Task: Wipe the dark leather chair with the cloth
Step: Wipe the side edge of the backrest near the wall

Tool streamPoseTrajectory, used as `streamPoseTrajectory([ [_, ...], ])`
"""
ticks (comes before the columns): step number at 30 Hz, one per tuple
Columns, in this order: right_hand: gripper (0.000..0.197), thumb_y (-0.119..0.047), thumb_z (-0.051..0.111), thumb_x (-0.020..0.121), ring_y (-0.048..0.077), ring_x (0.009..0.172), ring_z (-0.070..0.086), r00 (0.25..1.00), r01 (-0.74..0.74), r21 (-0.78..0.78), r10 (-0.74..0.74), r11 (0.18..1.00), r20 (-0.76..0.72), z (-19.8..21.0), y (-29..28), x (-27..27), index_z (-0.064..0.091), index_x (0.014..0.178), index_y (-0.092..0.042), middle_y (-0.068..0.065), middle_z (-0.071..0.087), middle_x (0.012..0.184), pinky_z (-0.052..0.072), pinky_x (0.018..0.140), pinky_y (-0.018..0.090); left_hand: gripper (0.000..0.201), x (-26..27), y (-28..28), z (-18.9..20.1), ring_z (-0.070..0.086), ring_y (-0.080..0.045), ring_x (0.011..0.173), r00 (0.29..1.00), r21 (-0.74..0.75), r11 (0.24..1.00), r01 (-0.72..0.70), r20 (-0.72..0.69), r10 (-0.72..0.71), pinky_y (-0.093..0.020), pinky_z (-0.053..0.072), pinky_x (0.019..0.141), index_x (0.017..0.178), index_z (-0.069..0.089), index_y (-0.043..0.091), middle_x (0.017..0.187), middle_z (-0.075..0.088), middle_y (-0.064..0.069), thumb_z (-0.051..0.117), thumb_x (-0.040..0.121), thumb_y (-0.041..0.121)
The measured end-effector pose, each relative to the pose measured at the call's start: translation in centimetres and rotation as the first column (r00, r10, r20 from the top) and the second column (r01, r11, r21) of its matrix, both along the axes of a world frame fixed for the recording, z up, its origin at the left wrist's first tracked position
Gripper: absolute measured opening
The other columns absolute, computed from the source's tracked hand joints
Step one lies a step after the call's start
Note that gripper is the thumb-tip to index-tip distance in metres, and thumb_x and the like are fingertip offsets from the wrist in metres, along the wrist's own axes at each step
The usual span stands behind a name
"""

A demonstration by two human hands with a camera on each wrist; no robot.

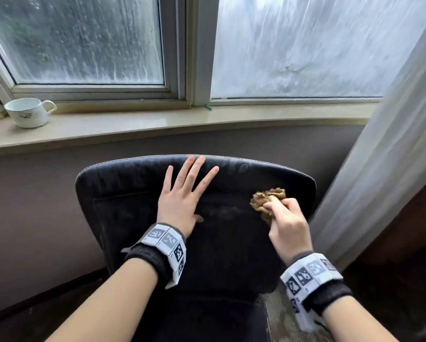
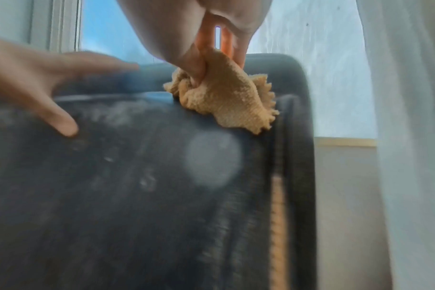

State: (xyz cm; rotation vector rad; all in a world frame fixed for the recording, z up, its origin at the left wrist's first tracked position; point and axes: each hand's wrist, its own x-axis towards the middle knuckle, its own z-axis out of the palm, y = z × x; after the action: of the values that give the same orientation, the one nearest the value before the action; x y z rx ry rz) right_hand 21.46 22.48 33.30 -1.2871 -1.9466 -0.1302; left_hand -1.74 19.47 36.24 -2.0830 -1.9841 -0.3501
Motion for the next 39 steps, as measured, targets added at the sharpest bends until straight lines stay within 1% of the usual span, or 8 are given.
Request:
streamPoseTrajectory([
  [8,0.031,0.017,0.06,0.064,0.033,0.074,0.063,0.985,0.156,-0.026,-0.158,0.987,-0.071,1.3,-0.8,1.9,0.072,0.084,-0.004,0.013,0.063,0.083,0.047,0.078,0.03,0.128,0.0,-1.0,-0.1,0.006,-0.021,0.143,0.998,0.062,0.997,0.036,0.054,-0.039,-0.05,0.009,0.114,0.146,0.014,0.031,0.155,0.01,-0.002,0.089,0.043,0.03],
  [12,0.024,0.008,0.059,0.076,0.025,0.088,0.062,0.966,-0.233,0.17,0.248,0.957,-0.07,3.2,-3.0,-6.9,0.071,0.095,0.0,0.008,0.07,0.1,0.051,0.086,0.032,0.099,-0.9,-3.5,-0.4,0.027,-0.016,0.137,0.929,0.195,0.978,0.068,0.344,-0.133,-0.041,0.029,0.111,0.144,0.023,0.023,0.147,0.035,-0.002,0.081,0.064,0.023],
  [17,0.041,0.003,0.063,0.068,0.009,0.097,0.054,0.831,-0.494,-0.044,0.456,0.868,-0.319,3.3,-5.6,-17.3,0.06,0.109,-0.003,0.008,0.063,0.101,0.036,0.092,0.003,0.082,-3.6,-8.6,-2.0,0.041,0.004,0.123,0.456,0.195,0.977,-0.09,0.88,-0.134,-0.01,0.033,0.101,0.14,0.03,0.033,0.133,0.042,0.015,0.069,0.07,0.015],
  [21,0.02,-0.001,0.068,0.068,0.008,0.088,0.051,0.782,-0.599,-0.122,0.546,0.791,-0.302,1.0,-7.8,-22.0,0.058,0.086,-0.003,0.008,0.057,0.097,0.036,0.081,0.003,0.092,-6.9,-12.1,-4.0,0.055,0.002,0.113,-0.008,0.042,0.962,-0.271,0.999,-0.045,-0.024,0.045,0.097,0.136,0.028,0.047,0.133,0.047,0.016,0.076,0.07,0.004],
  [23,0.017,-0.001,0.068,0.068,0.007,0.085,0.051,0.763,-0.634,-0.17,0.574,0.754,-0.298,0.0,-8.8,-23.9,0.059,0.082,-0.002,0.007,0.056,0.095,0.038,0.078,0.004,0.087,-8.1,-13.3,-5.2,0.061,0.001,0.105,-0.107,-0.006,0.93,-0.368,0.994,-0.036,-0.029,0.048,0.094,0.128,0.034,0.05,0.122,0.056,0.014,0.075,0.07,-0.002],
  [28,0.028,-0.032,0.057,0.087,0.019,0.082,0.062,0.631,-0.764,-0.226,0.773,0.605,-0.064,0.2,-10.1,-28.0,0.068,0.078,-0.009,0.003,0.066,0.083,0.051,0.075,0.032,0.061,-11.6,-14.3,-6.8,0.056,0.018,0.089,0.052,0.042,0.765,-0.642,0.999,-0.012,-0.001,0.041,0.078,0.11,0.05,0.04,0.1,0.06,0.023,0.07,0.074,-0.005],
  [33,0.033,-0.035,0.067,0.078,0.031,0.122,0.049,0.831,-0.474,0.028,0.437,0.88,0.345,4.9,-4.0,-31.1,0.068,0.107,-0.02,0.007,0.062,0.122,0.031,0.107,0.047,0.041,-17.2,-13.2,-7.4,0.049,-0.007,0.107,0.347,0.274,0.451,-0.849,0.934,0.085,0.001,0.031,0.091,0.11,0.065,0.009,0.116,0.055,-0.016,0.074,0.072,-0.003],
  [39,0.059,-0.047,0.066,0.076,0.03,0.105,0.048,0.762,-0.348,-0.159,0.378,0.924,0.526,5.6,-1.3,-31.2,0.048,0.131,-0.034,0.005,0.058,0.112,0.03,0.091,0.041,0.044,-14.0,-8.6,-7.7,0.049,-0.022,0.114,0.631,0.477,0.682,-0.555,0.776,-0.029,-0.03,0.039,0.103,0.113,0.065,0.008,0.12,0.055,-0.014,0.062,0.073,-0.01],
])
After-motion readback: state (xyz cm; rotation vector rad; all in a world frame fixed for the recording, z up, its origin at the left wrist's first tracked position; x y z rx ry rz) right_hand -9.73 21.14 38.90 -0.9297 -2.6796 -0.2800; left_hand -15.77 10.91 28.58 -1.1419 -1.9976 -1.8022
